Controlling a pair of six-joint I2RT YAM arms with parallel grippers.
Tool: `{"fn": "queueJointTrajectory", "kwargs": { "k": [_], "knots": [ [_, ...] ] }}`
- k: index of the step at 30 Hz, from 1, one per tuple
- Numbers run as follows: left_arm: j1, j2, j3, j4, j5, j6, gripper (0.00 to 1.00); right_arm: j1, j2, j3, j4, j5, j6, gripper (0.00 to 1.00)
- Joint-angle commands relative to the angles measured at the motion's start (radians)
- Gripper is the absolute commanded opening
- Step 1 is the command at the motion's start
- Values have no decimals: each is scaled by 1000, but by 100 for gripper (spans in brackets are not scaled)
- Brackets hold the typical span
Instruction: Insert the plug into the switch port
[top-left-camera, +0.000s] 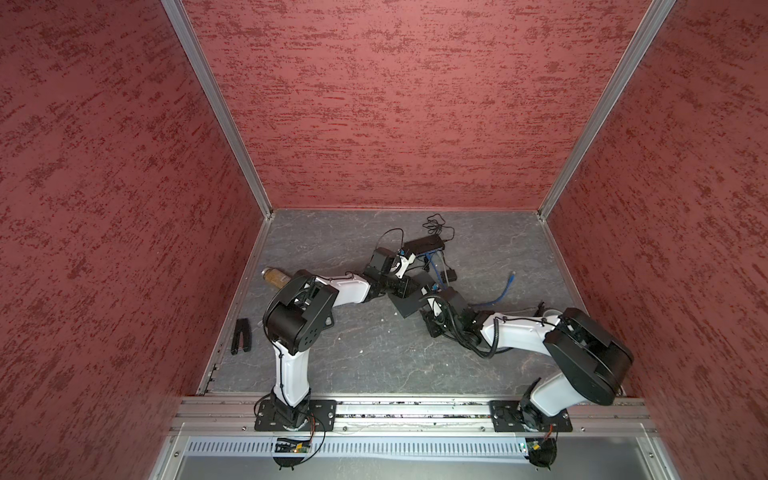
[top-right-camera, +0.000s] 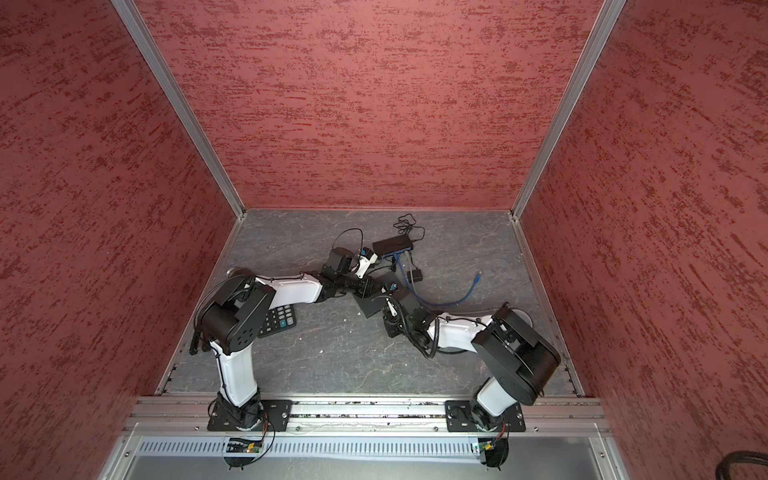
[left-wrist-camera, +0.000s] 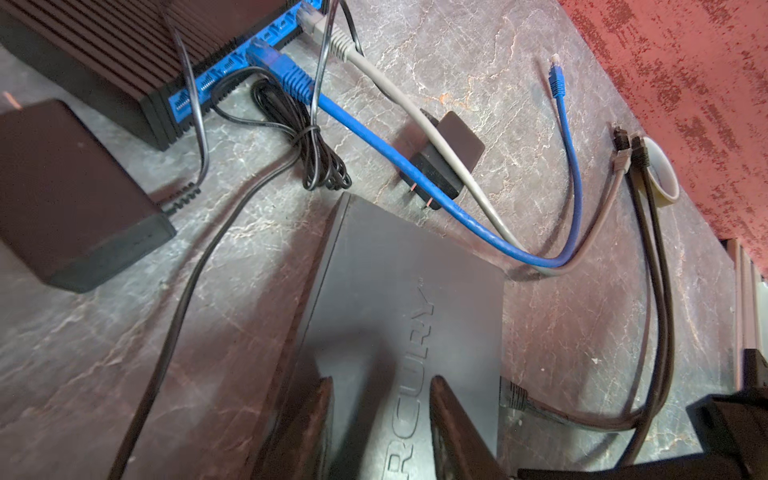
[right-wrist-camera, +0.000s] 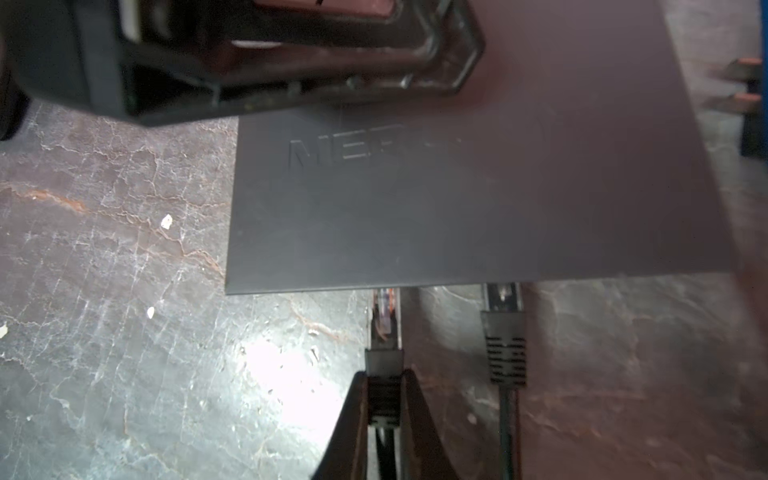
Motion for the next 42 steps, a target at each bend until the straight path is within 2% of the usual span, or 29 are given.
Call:
{"fn": "queueJointTrajectory", "kwargs": {
  "k": [1, 15, 30, 42],
  "knots": [
    [1, 8, 22, -5, -30, 37, 40, 8, 16, 34, 38, 18, 6, 7],
    [13, 45, 32, 57, -40, 110, 40, 8, 22, 29, 61, 28, 9, 7],
    [26, 93, -26, 144, 24, 46, 40, 8, 9, 21, 118, 56, 16, 7],
    [24, 118, -41, 137, 57, 34, 39, 9, 0, 15, 197, 74, 18, 7]
  ]
}}
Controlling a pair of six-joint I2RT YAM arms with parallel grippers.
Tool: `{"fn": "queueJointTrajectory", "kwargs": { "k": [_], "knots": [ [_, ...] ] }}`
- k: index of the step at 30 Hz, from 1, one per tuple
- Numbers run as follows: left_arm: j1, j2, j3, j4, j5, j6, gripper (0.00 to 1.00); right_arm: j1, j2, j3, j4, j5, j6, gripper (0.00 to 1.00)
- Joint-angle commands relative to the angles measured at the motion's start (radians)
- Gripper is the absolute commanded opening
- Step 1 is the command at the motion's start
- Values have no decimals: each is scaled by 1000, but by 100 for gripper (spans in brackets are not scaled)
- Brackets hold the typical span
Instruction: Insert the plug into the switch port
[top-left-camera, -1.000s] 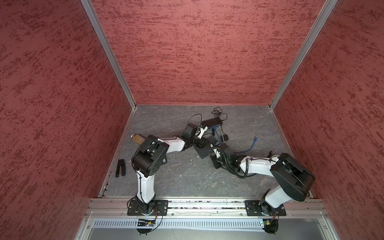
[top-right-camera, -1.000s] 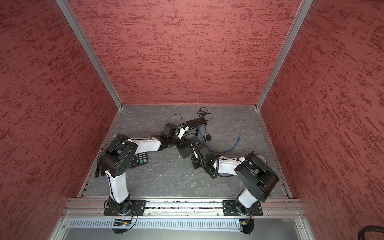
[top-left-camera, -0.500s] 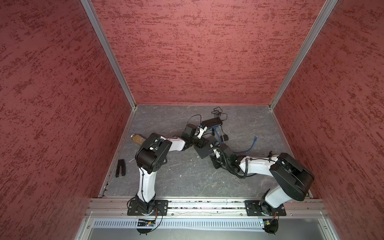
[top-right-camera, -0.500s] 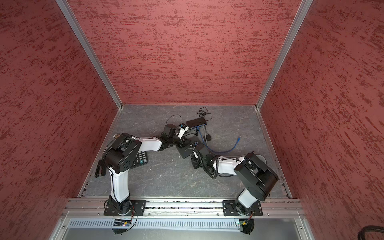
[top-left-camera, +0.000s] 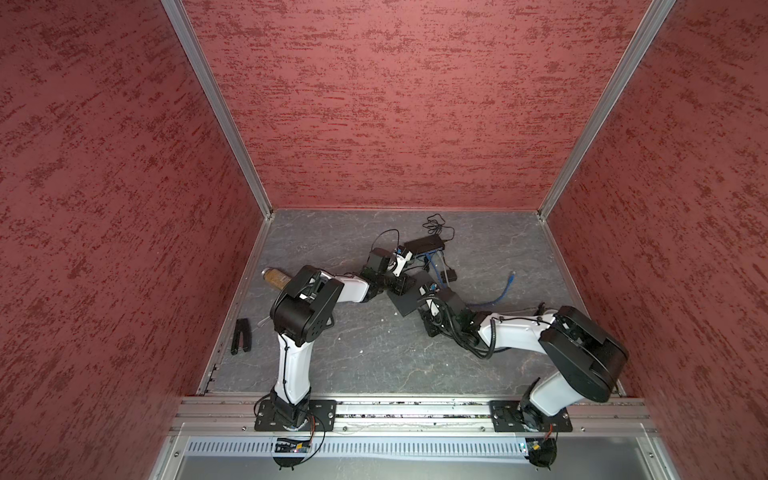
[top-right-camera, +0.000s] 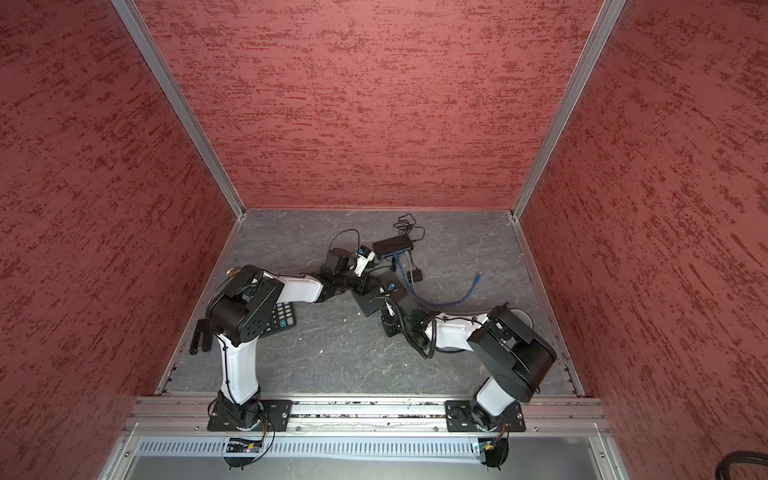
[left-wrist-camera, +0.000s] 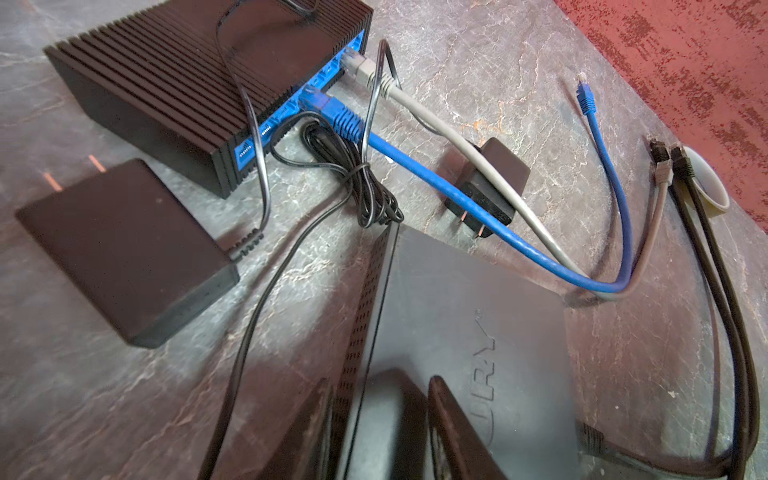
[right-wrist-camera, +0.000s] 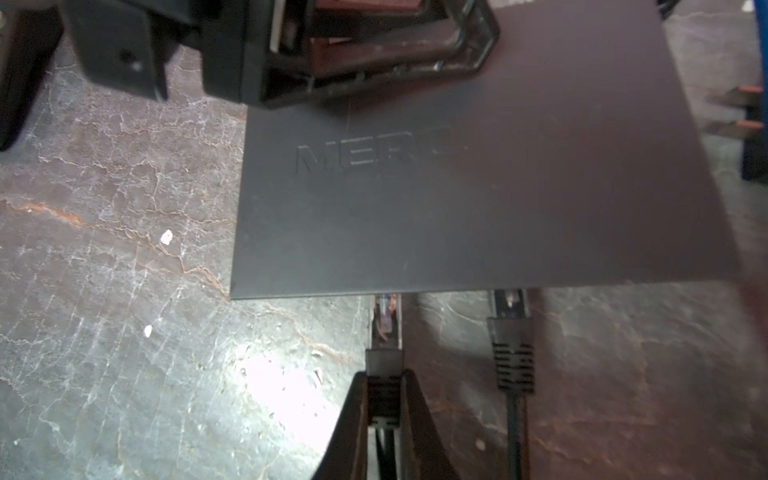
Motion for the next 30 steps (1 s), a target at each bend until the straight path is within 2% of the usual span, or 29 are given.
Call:
{"fn": "queueJointTrajectory", "kwargs": {
  "k": [1, 6, 13, 18, 23, 30],
  "knots": [
    [-11, 39, -28, -26, 62, -15, 39, 2, -19, 15, 154, 39, 13, 7],
    [-13, 43, -30, -27, 69, -15, 39, 3, -13, -9, 207, 69, 25, 7],
    [-15, 49, -23, -33, 82, -10, 38, 11, 12, -67, 334, 173, 45, 7],
    [-20, 55, -19, -34, 83, -9, 38, 18, 31, -61, 365, 189, 30, 7],
    [-26, 61, -16, -39, 90, -7, 38, 34, 61, -47, 383, 167, -11, 7],
    [-31, 64, -7, -56, 92, 4, 37, 51, 45, -56, 443, 142, -134, 7]
  ]
}}
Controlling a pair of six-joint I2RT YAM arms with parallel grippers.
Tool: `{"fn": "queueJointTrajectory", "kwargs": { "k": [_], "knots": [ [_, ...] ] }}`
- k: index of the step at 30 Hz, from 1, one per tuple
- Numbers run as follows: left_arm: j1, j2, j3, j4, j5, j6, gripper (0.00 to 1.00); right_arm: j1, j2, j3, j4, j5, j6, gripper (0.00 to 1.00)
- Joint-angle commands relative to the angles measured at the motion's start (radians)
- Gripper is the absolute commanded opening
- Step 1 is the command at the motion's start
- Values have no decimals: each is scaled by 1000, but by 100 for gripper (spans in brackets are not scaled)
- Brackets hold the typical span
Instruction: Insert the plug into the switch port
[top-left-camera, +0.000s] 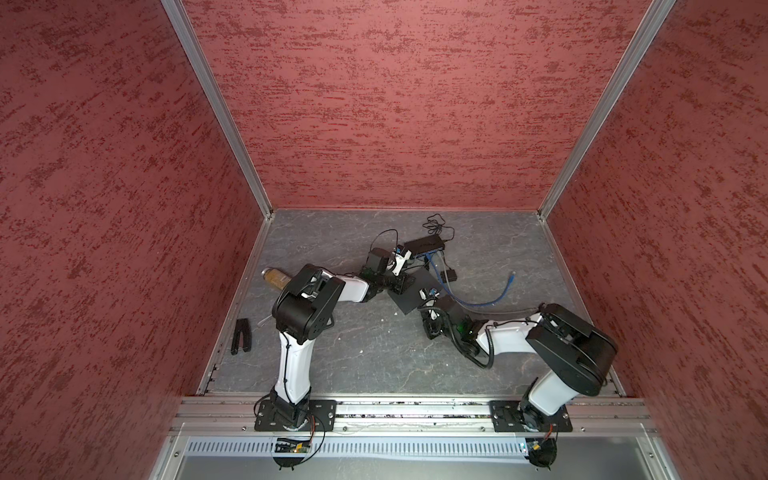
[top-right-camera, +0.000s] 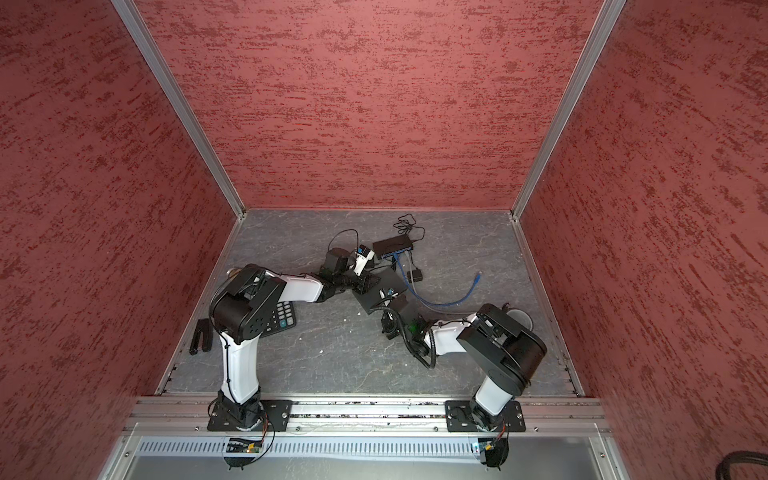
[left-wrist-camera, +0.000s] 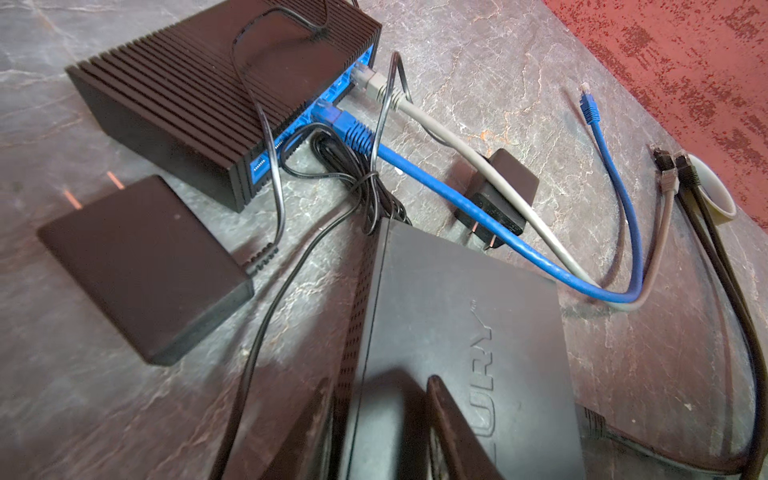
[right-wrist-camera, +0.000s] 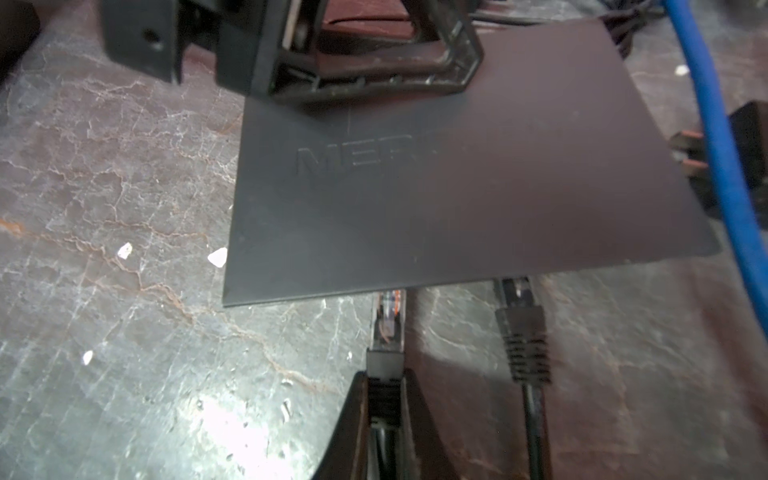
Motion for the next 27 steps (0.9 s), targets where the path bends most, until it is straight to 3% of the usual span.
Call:
{"fn": "queueJointTrajectory", "kwargs": {
  "k": [1, 11, 27],
  "knots": [
    [-40, 40, -8, -103, 88, 4, 37, 9, -17, 34, 200, 20, -77, 7],
    [-58, 26, 3, -140, 84, 31, 37, 10, -38, 50, 158, 117, -147, 6],
    [-90, 49, 14, -135, 111, 35, 36, 9, 57, 128, 263, 92, -198, 7]
  ]
}}
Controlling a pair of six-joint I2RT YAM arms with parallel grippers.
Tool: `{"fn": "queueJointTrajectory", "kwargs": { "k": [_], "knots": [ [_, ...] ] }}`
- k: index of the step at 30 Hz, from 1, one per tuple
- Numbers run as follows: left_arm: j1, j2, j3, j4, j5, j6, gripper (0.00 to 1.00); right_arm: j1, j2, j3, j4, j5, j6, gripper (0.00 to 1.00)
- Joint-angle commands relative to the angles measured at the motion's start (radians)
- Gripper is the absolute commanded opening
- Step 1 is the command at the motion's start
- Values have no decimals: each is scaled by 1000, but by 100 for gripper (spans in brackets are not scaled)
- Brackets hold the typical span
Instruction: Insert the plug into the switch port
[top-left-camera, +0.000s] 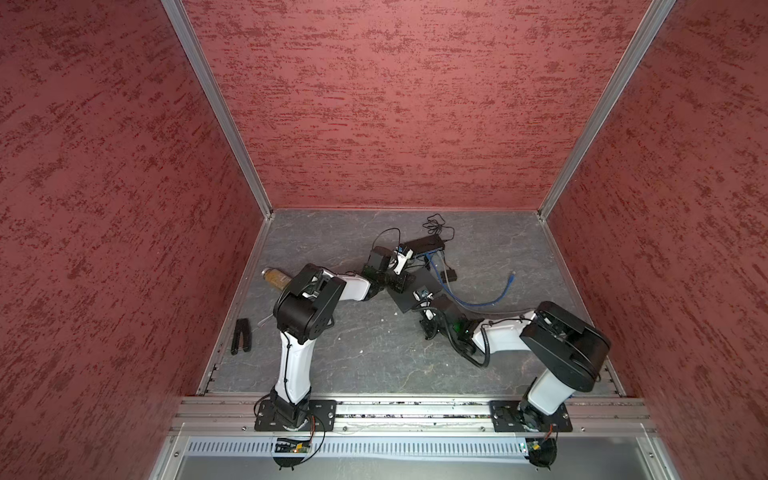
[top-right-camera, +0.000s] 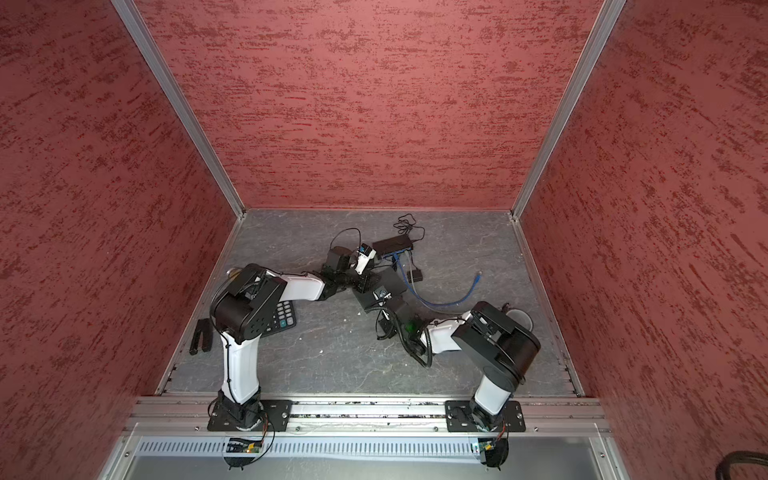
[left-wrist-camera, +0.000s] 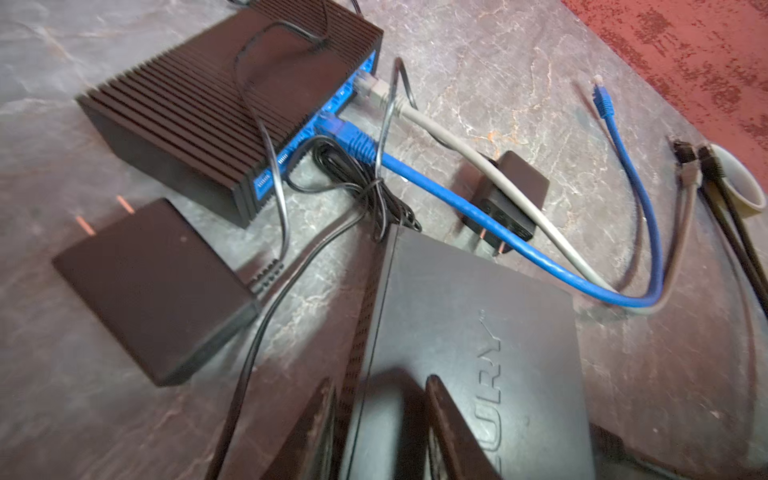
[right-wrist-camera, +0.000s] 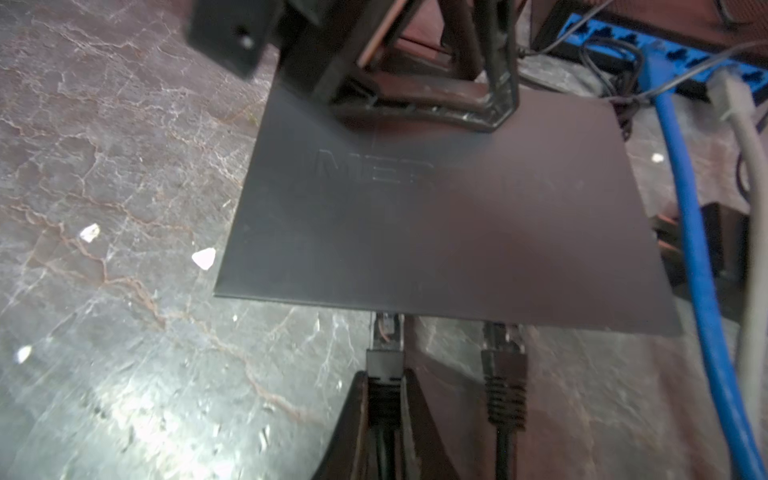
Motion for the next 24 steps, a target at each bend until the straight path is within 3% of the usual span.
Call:
{"fn": "queueJointTrajectory", "kwargs": {
  "k": [1, 11, 24],
  "knots": [
    [-81, 42, -20, -108, 152, -7, 36, 3, 10, 89, 246, 32, -22, 7],
    [-100, 70, -33, -76, 188, -41, 35, 2, 13, 79, 320, 123, -7, 7],
    [-135, 78, -53, -73, 190, -53, 34, 3, 57, 126, 363, 153, 32, 8]
  ]
}}
